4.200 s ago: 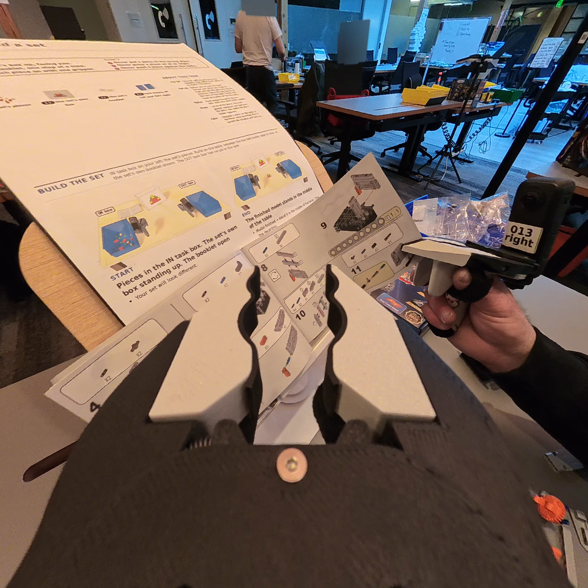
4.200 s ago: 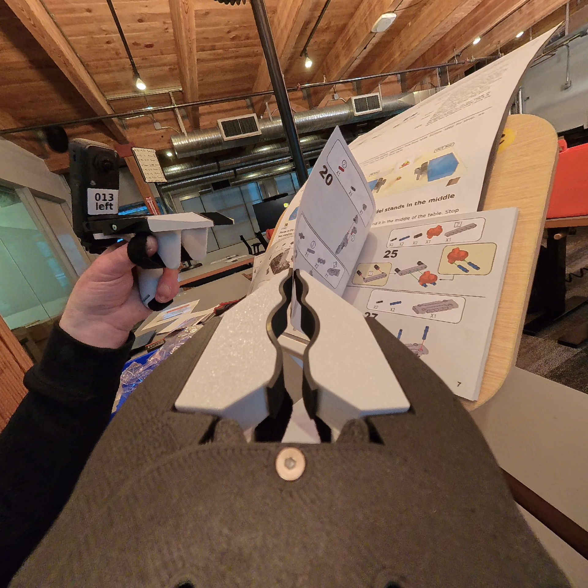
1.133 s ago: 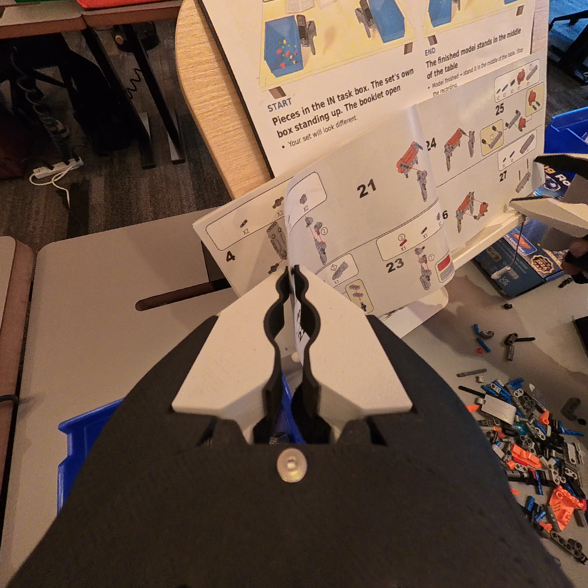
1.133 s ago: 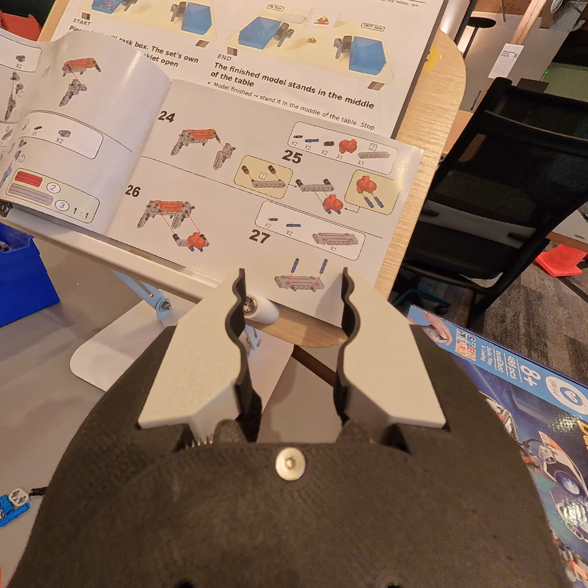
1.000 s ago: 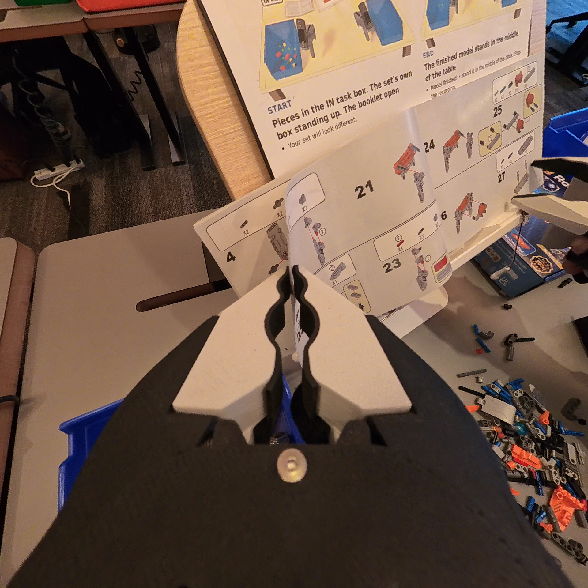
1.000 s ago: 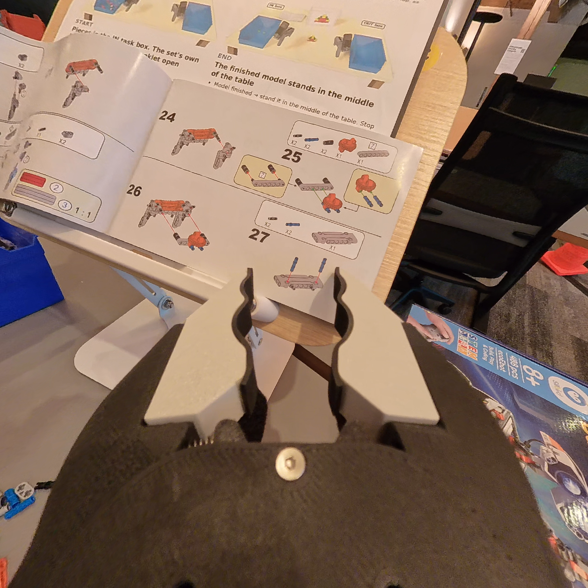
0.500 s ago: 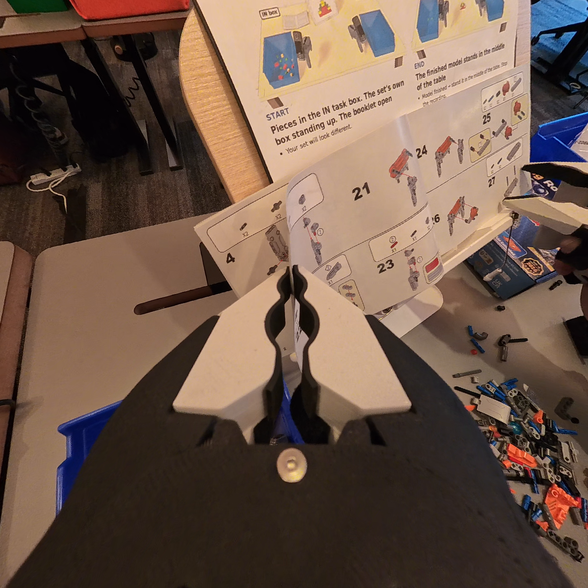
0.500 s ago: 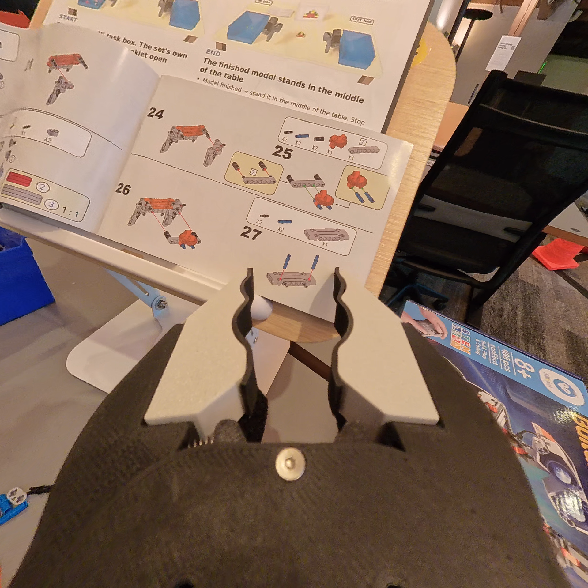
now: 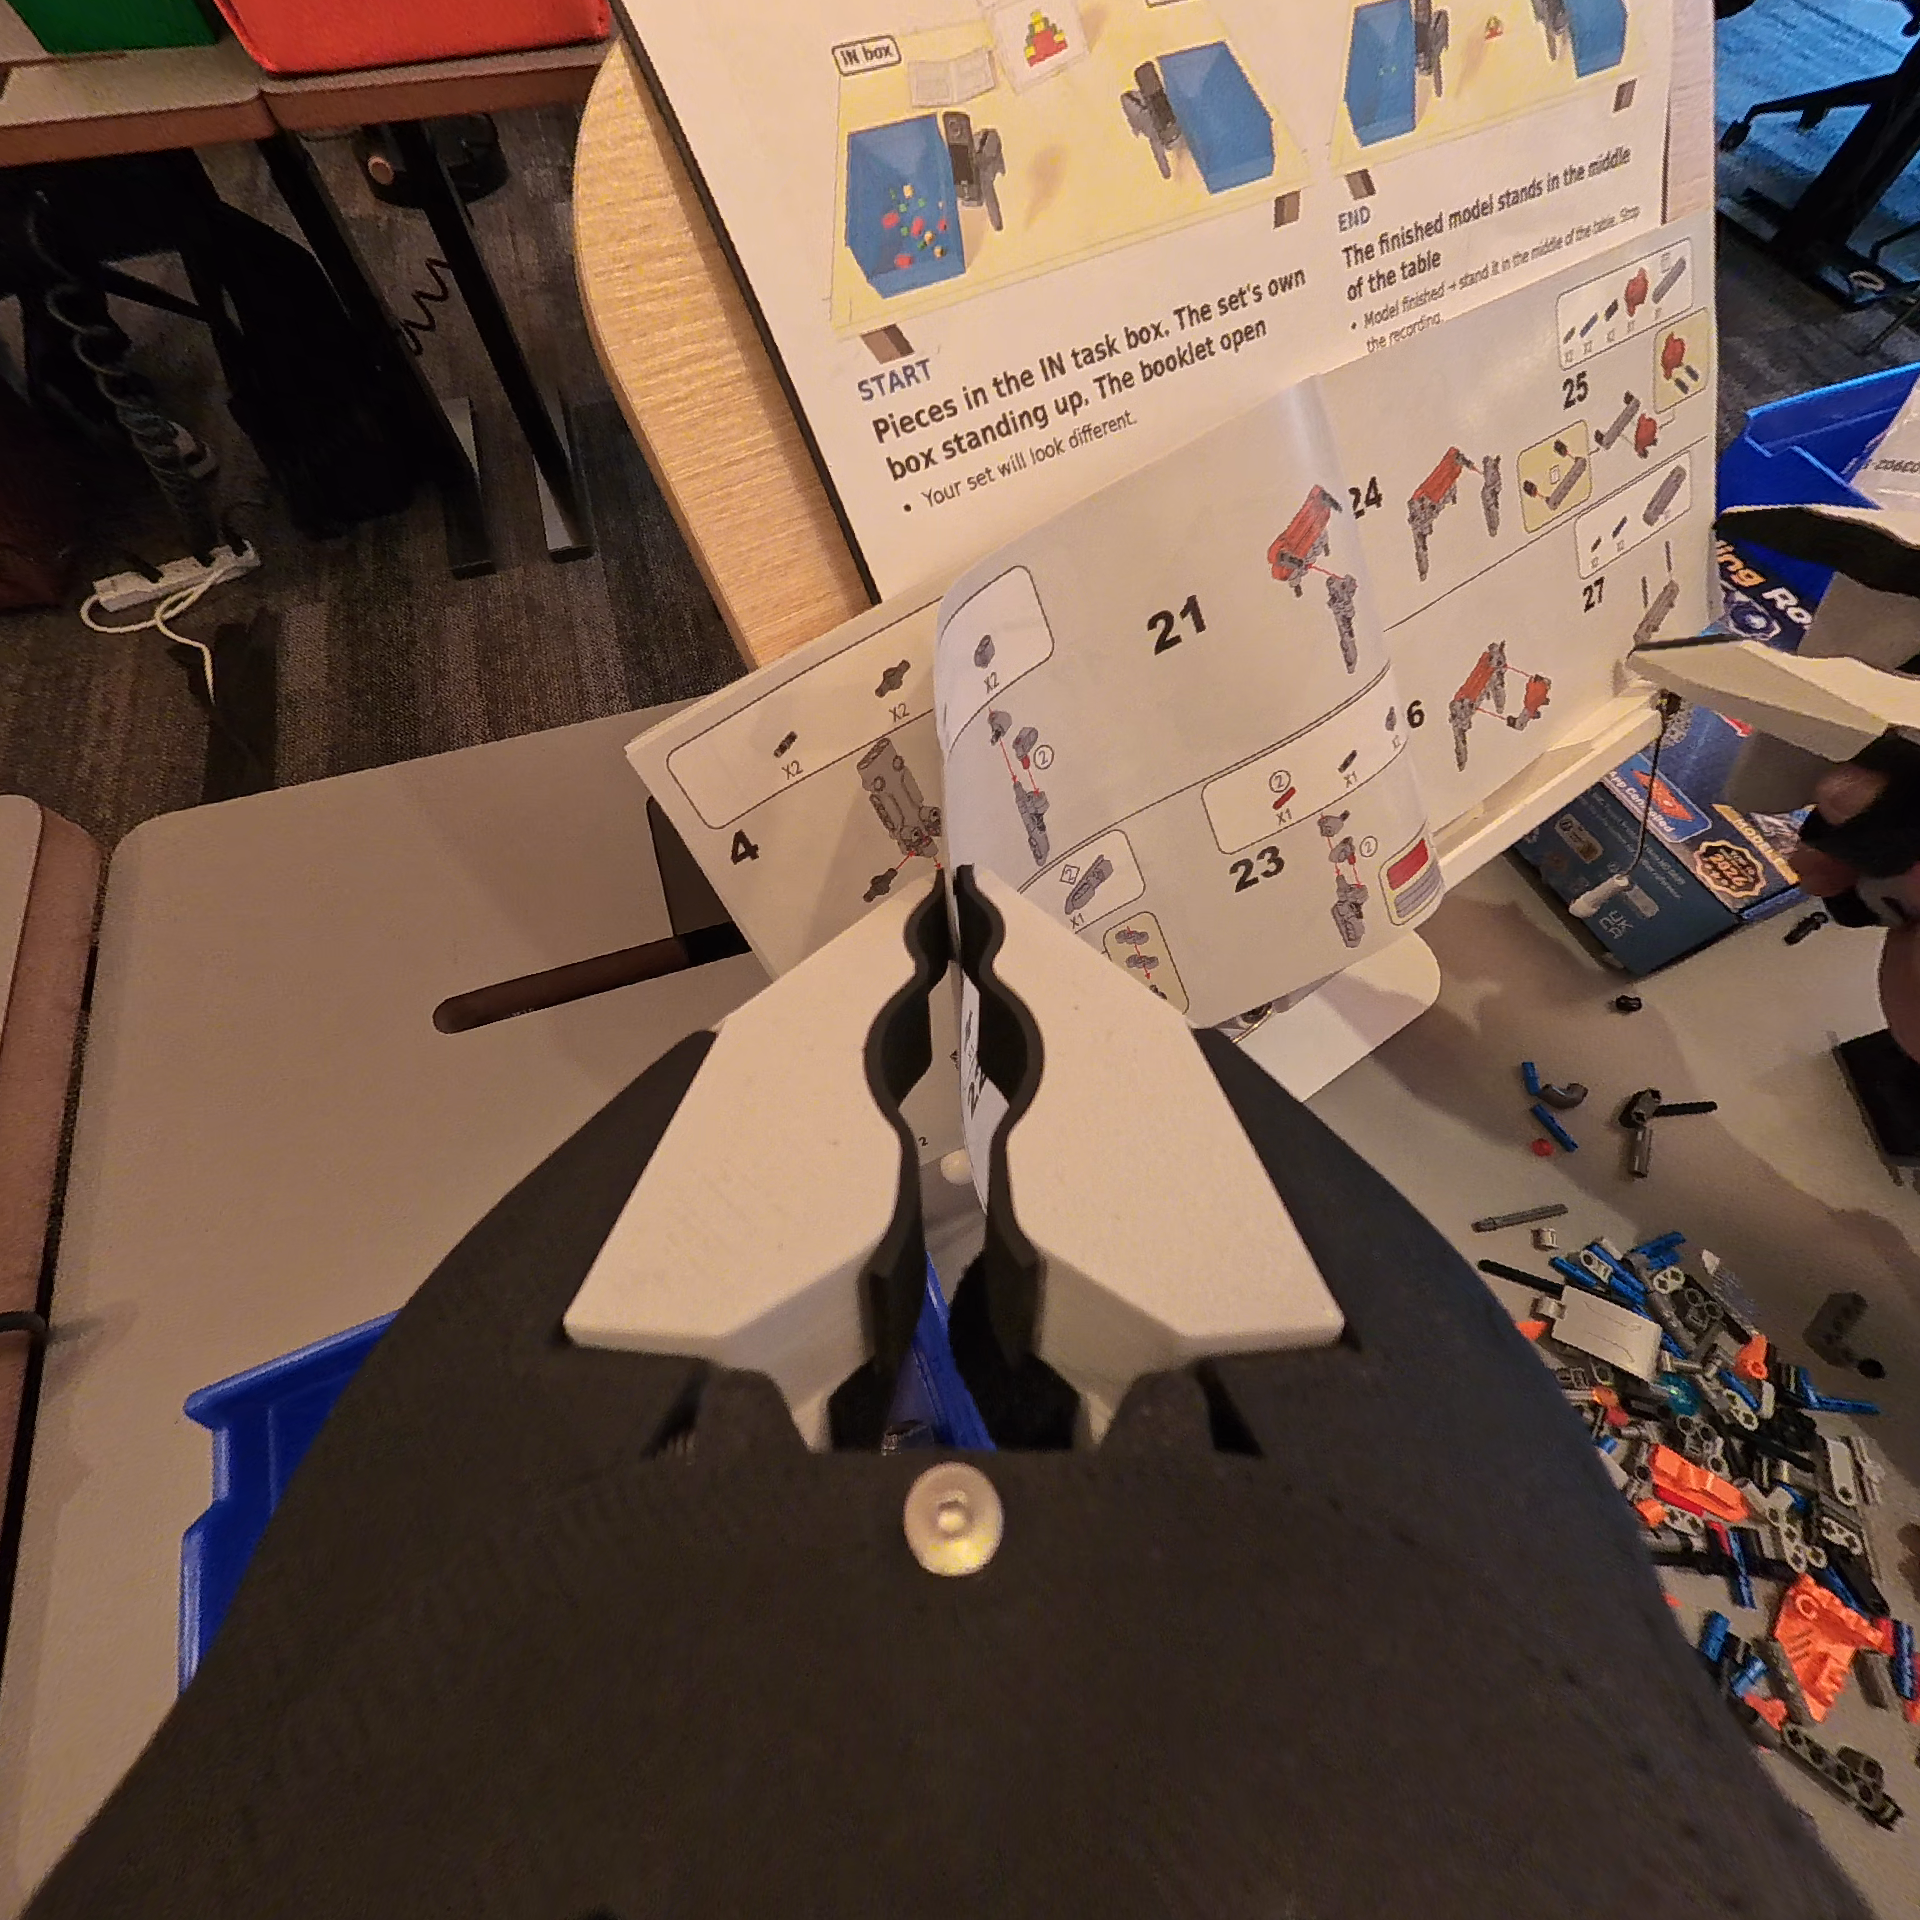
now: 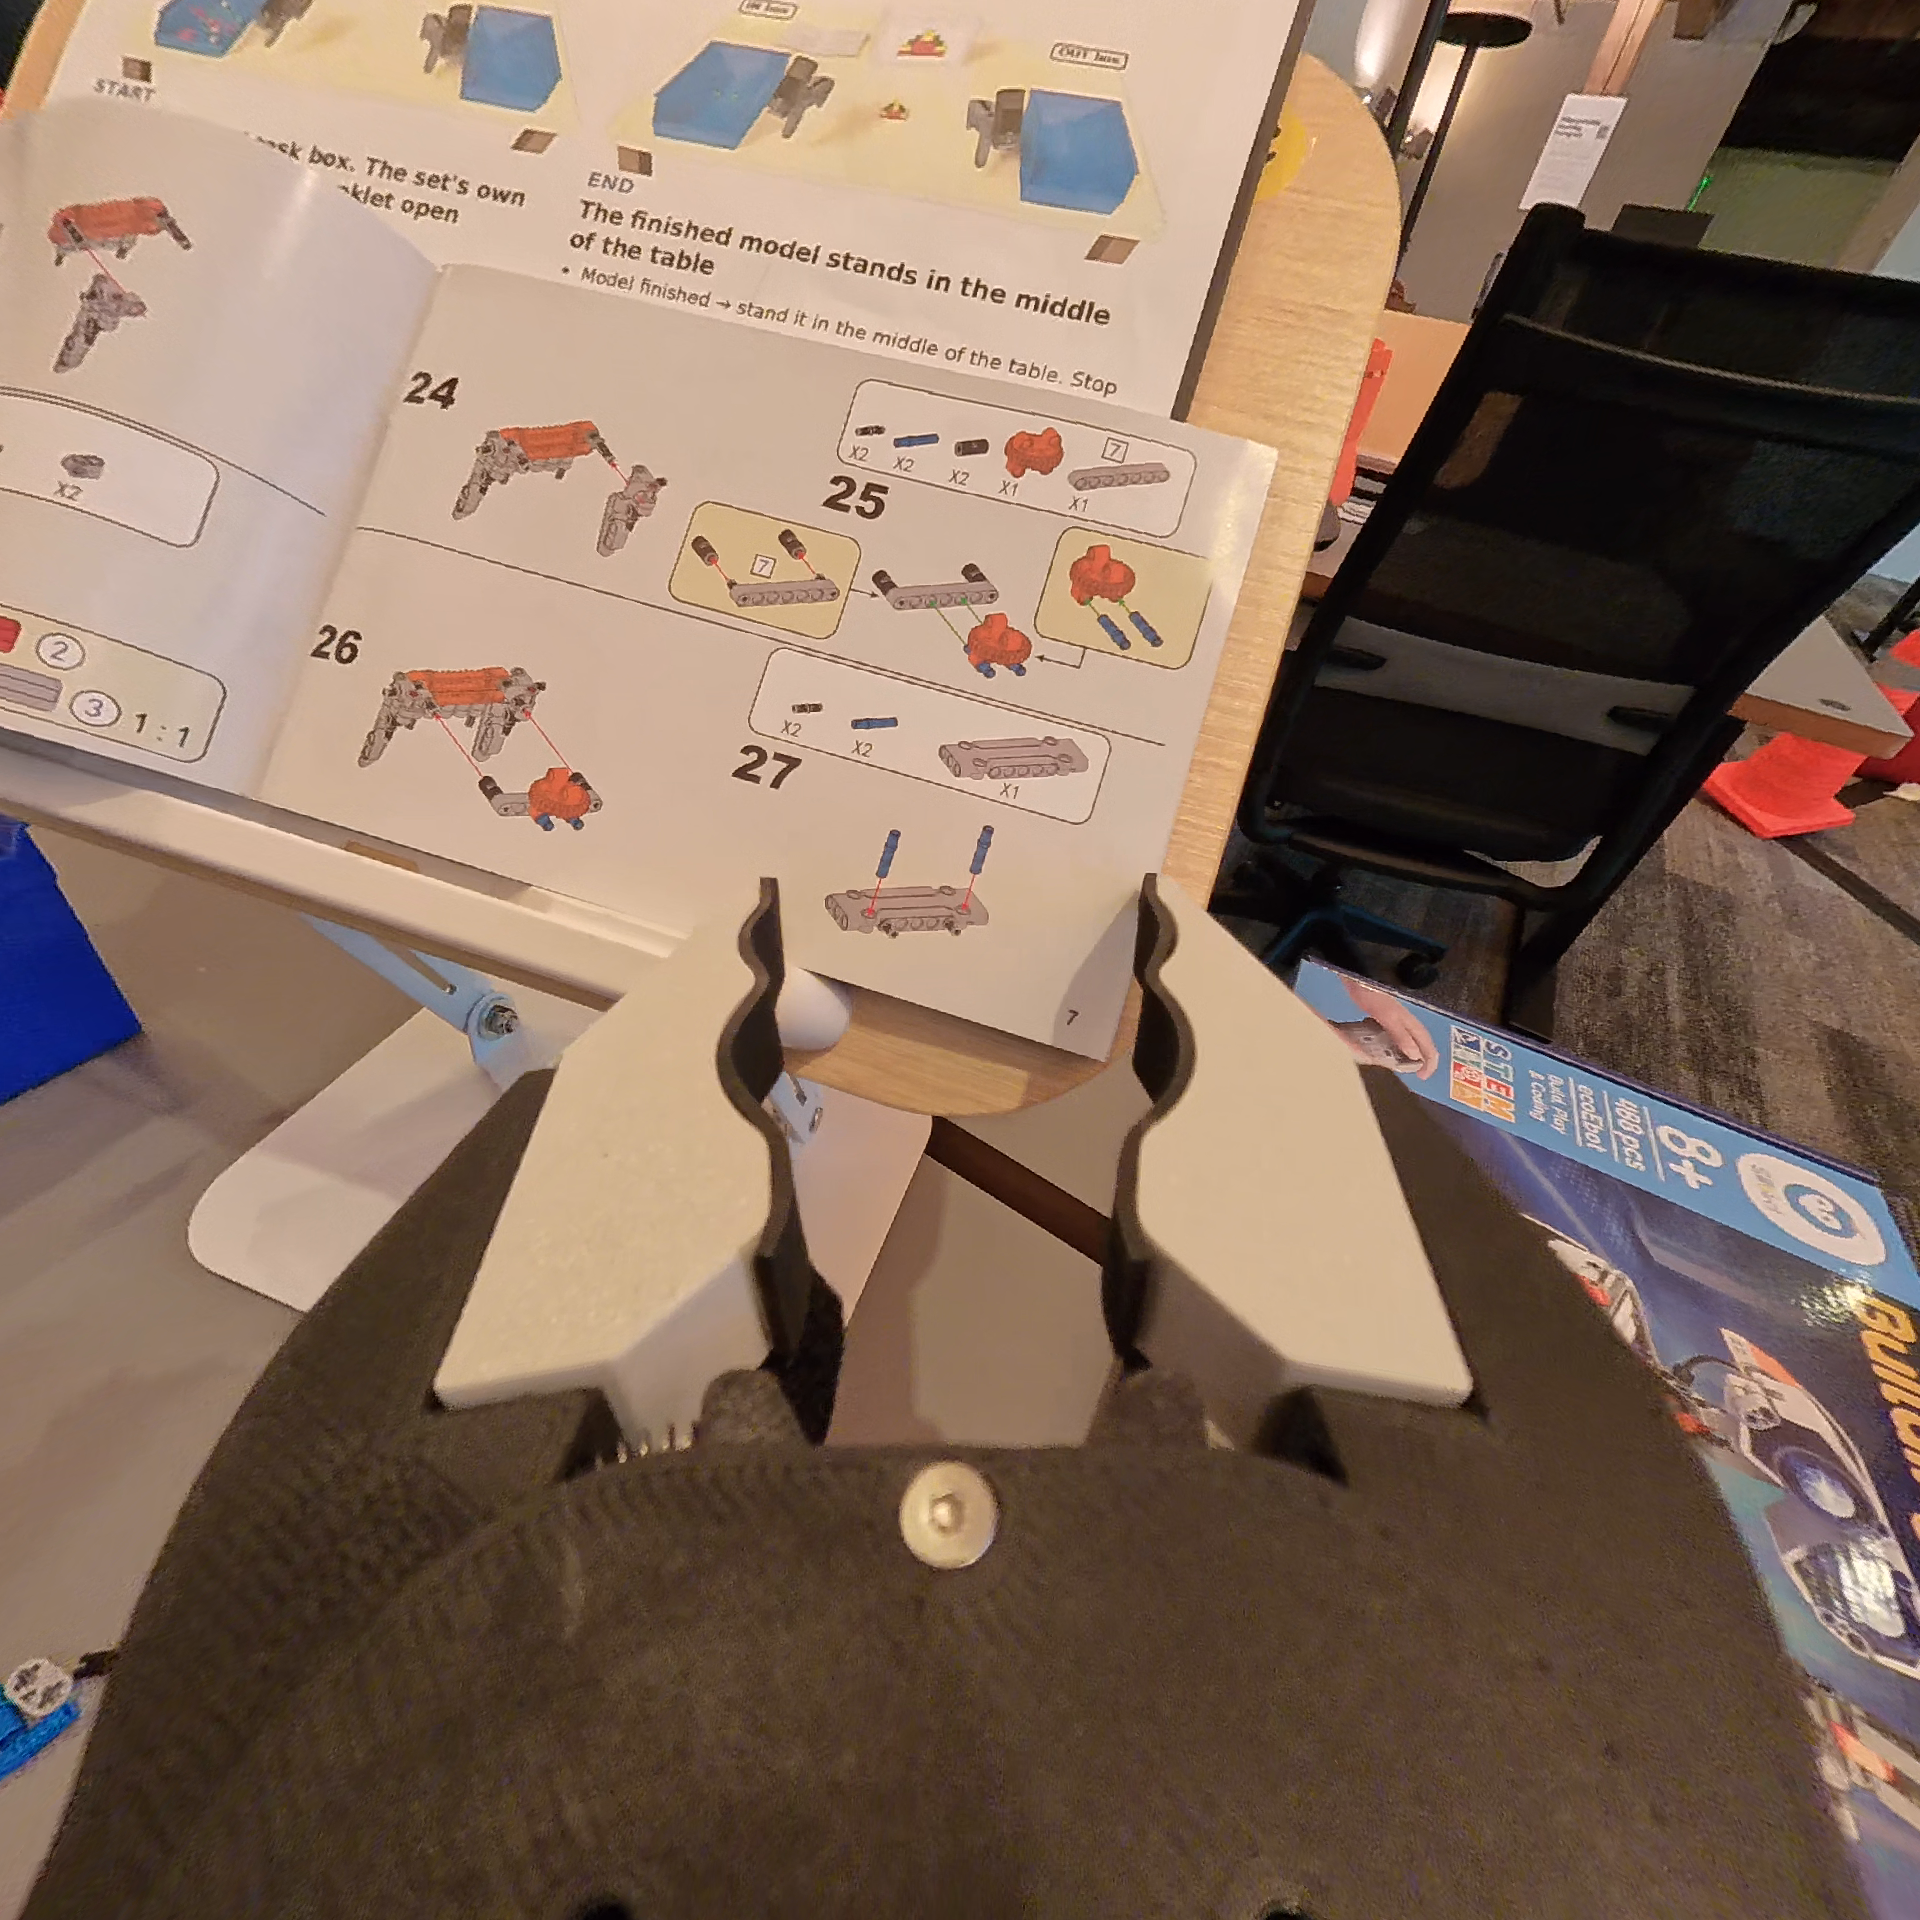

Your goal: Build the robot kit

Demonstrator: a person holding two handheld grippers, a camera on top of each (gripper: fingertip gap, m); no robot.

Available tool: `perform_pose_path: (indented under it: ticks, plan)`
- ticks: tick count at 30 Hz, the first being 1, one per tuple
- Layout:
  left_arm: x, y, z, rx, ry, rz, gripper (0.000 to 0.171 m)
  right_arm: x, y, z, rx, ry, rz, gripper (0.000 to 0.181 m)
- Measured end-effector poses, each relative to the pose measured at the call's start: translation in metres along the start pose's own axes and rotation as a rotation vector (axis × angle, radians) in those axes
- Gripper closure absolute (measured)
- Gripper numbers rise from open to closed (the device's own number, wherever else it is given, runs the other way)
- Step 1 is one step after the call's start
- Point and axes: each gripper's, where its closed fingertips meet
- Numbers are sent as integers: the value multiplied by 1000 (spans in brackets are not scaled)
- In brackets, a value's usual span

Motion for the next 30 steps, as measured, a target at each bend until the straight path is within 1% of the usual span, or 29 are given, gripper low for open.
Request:
perform_pose_path:
  ticks: [3, 5, 6, 8, 9, 10, 11, 14, 25, 27, 30]
  plan:
    - [-1, 0, 1, -1, 5, -1, 171, 0, 0, 1, -2, 2, -1, 117]
    - [-1, 0, 1, -2, 5, -1, 171, 1, 0, -1, -1, -5, 3, 132]
    - [-1, 0, 2, -3, 5, -1, 171, 1, 1, -1, 1, -3, 2, 133]
    - [-1, 0, 2, -3, 5, -1, 171, 1, 0, -1, 3, 11, 4, 133]
    - [-1, 0, 2, -3, 4, -2, 171, 1, 0, 1, -10, 20, 11, 128]
    - [-1, 0, 2, -3, 5, -1, 171, 1, -1, 4, -27, 29, 16, 116]
    - [0, 0, 2, -3, 6, 0, 171, 0, 1, 4, -39, 25, 11, 113]
    - [0, 0, 2, -3, 6, 1, 171, -2, 3, 3, -62, 0, 3, 115]
    - [-1, 0, 3, -6, 5, -3, 171, -1, 3, 4, -45, 22, -1, 118]
    - [-1, -1, 3, -6, 4, -3, 171, 0, 3, 6, -35, 32, -2, 121]
    - [-1, 0, 4, -8, 4, -6, 171, 3, 3, 11, -13, 58, -5, 133]
Point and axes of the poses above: each gripper's, where its closed fingertips meet, x back along the fingers, y out of its underside, z = x × y across the jaws, and after that the axes turned 12 degrees about -z, right-handed
